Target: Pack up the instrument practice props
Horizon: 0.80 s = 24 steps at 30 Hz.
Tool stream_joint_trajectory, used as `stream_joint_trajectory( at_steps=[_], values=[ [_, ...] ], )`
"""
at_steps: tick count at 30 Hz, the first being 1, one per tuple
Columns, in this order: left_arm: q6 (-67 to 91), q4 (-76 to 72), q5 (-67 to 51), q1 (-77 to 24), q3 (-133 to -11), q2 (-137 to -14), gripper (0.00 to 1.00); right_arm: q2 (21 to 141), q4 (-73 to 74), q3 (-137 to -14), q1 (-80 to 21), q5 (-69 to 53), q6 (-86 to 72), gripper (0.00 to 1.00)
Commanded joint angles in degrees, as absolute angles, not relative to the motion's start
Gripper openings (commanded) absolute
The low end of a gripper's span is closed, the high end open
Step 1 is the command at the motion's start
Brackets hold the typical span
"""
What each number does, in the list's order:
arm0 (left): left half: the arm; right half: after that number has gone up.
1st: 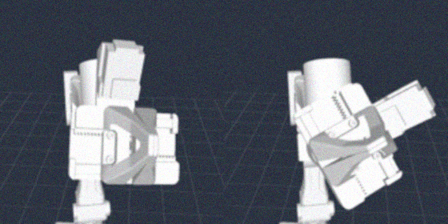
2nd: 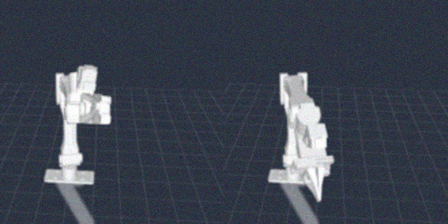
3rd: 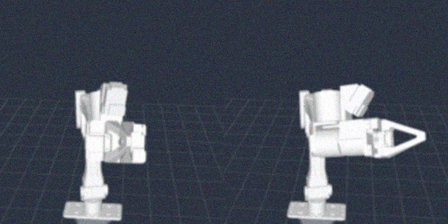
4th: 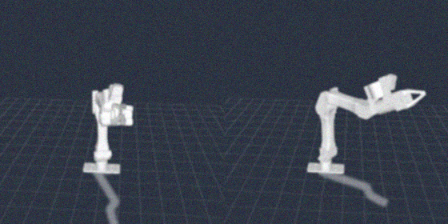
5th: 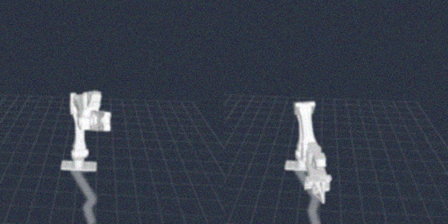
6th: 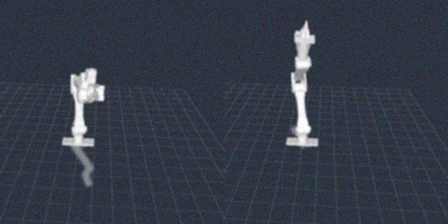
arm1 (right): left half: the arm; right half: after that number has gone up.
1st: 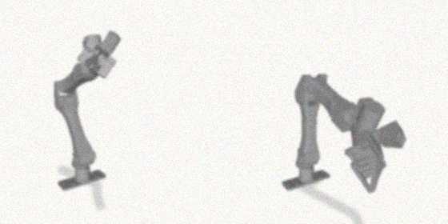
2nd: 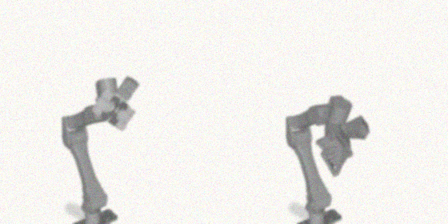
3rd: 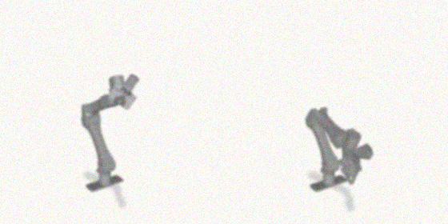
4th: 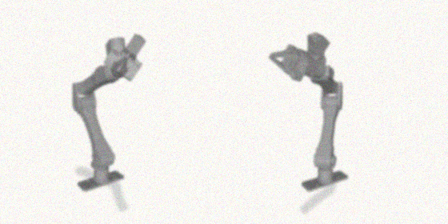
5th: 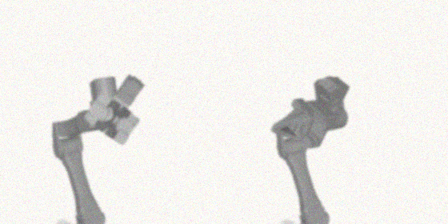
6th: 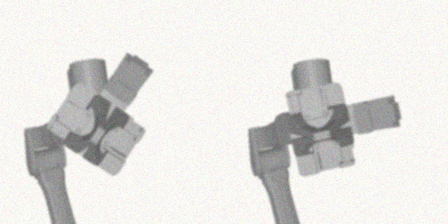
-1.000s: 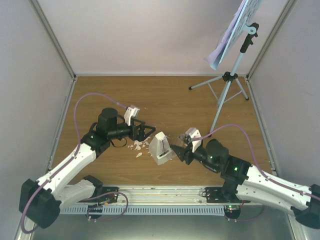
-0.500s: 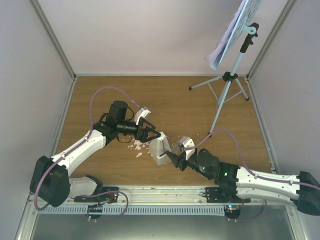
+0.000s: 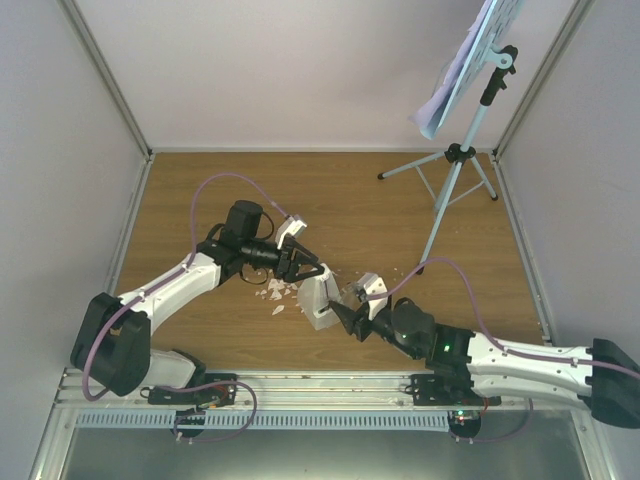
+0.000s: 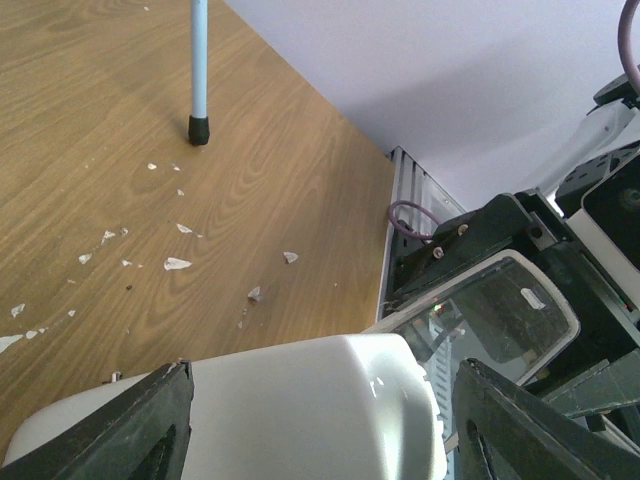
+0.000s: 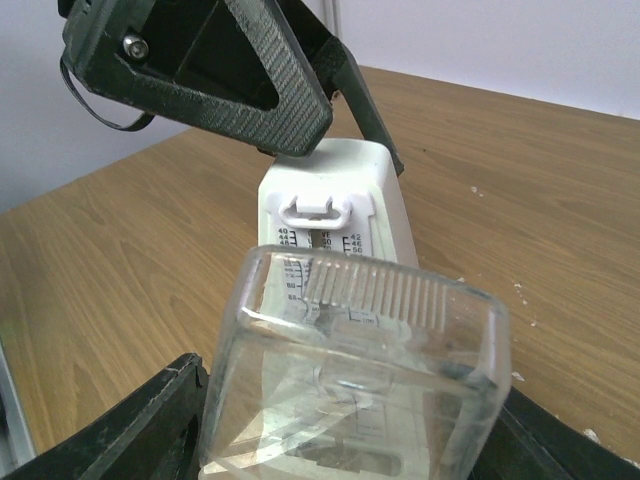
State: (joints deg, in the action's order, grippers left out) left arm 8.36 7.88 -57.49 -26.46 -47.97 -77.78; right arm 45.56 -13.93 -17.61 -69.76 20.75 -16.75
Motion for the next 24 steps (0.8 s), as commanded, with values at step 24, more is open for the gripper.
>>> stream_joint_trajectory(
  at_steps=[24],
  values=[
    [5.84,6.60,-60.46,-26.37,-50.84,-81.50,0.55,57.38,-33.85,-17.56,-67.27,18.70,-3.17,0.54]
  ],
)
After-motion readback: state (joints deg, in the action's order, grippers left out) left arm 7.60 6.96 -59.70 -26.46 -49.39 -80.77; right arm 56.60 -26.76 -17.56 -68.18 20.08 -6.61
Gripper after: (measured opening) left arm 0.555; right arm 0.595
